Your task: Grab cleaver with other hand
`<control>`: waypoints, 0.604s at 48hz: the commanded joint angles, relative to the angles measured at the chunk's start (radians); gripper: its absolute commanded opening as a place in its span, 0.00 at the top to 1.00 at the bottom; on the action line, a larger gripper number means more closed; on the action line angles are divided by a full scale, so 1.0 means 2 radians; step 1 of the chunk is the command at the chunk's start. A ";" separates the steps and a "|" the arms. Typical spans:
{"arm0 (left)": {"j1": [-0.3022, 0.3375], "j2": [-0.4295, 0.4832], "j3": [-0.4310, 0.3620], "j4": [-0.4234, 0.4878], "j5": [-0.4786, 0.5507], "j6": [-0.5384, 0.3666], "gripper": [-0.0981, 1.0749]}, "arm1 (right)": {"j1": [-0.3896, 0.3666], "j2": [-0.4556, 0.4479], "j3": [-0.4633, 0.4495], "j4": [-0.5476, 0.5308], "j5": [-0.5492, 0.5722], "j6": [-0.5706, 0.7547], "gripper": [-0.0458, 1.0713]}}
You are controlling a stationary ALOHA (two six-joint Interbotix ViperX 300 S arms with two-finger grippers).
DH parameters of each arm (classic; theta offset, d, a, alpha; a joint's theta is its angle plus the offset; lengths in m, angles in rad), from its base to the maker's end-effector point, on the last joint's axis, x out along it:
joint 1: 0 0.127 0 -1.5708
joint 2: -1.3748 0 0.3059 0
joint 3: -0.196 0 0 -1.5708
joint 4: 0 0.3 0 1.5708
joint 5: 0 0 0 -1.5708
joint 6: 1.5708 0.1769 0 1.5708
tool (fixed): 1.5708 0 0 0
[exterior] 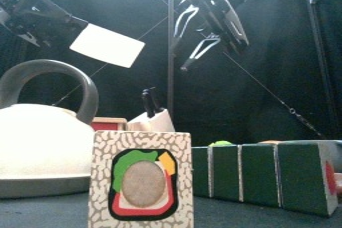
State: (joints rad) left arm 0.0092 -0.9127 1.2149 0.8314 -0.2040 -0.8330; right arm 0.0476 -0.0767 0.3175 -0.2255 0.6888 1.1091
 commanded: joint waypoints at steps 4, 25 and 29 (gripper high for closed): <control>0.015 0.001 -0.002 -0.001 -0.002 -0.001 0.44 | -0.020 0.008 -0.047 0.051 -0.008 -0.130 0.29; 0.025 0.001 0.000 -0.002 -0.005 -0.001 0.44 | -0.021 0.025 -0.002 0.081 -0.194 -0.298 0.29; 0.025 0.000 0.001 -0.002 -0.006 -0.002 0.44 | -0.021 0.036 0.004 0.064 -0.211 -0.304 0.29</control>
State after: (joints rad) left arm 0.0583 -0.9127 1.2333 0.8314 -0.2071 -0.8345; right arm 0.0031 -0.0046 0.3298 -0.0721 0.3068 0.5108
